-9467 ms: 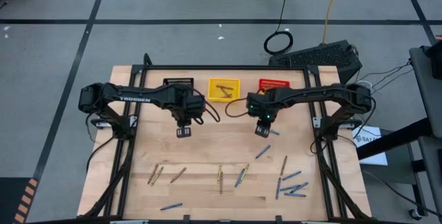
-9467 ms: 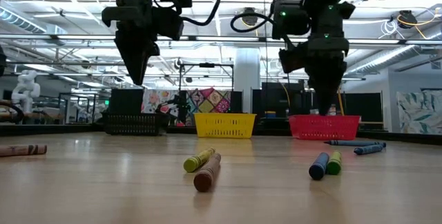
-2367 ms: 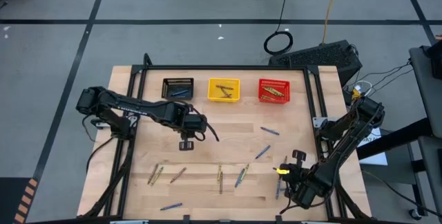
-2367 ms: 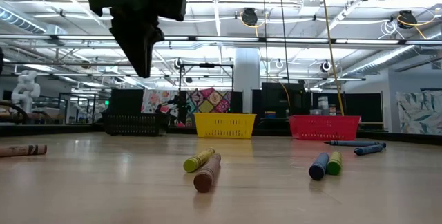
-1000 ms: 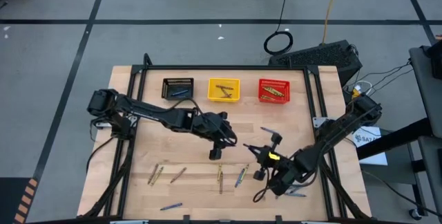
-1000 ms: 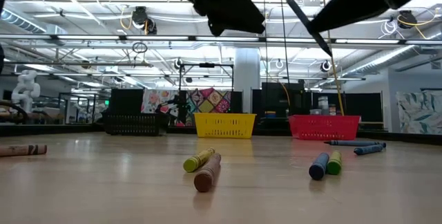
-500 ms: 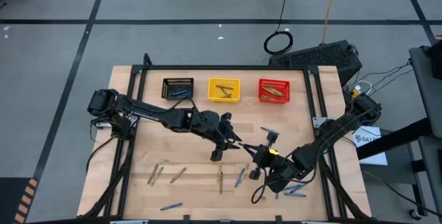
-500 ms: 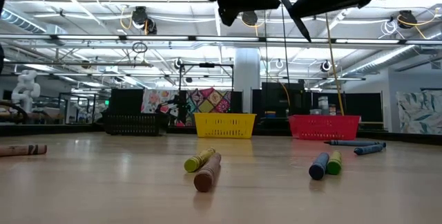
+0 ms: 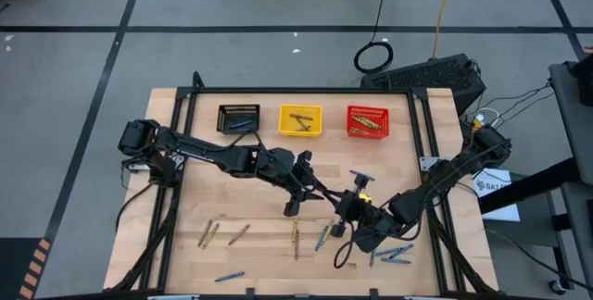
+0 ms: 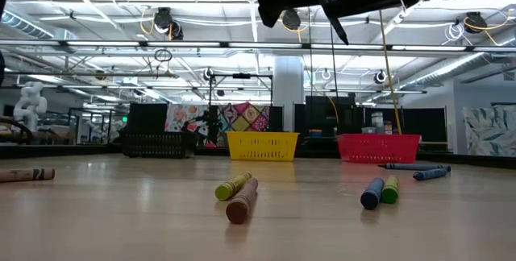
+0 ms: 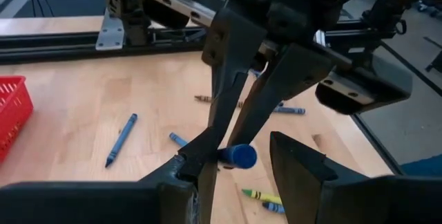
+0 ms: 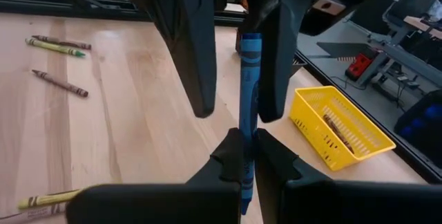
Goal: Sort crayons
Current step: Put the blue crayon into the black bin
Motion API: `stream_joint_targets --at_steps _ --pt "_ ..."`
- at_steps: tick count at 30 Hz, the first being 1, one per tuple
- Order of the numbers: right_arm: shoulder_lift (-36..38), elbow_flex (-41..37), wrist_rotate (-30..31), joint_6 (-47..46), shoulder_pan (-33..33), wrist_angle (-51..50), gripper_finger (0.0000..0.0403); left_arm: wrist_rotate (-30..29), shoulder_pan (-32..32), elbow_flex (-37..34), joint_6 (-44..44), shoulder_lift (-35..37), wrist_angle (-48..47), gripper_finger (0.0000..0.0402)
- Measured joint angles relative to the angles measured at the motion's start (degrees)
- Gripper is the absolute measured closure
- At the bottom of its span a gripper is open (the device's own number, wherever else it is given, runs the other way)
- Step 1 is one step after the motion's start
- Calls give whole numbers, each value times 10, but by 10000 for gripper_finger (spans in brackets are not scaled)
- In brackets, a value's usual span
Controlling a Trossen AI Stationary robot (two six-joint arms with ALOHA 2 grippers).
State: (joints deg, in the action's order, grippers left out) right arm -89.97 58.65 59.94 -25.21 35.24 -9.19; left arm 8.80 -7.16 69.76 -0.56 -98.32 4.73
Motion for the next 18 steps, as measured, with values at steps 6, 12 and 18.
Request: stream_joint_targets --at_steps 6,12,18 --pt "0 0 -1 7 0 13 403 0 0 0 14 0 -5 270" --pt "0 0 -2 9 0 15 403 0 1 0 15 0 -6 277" --pt "0 0 -2 9 0 17 403 -9 1 0 29 0 -8 343"
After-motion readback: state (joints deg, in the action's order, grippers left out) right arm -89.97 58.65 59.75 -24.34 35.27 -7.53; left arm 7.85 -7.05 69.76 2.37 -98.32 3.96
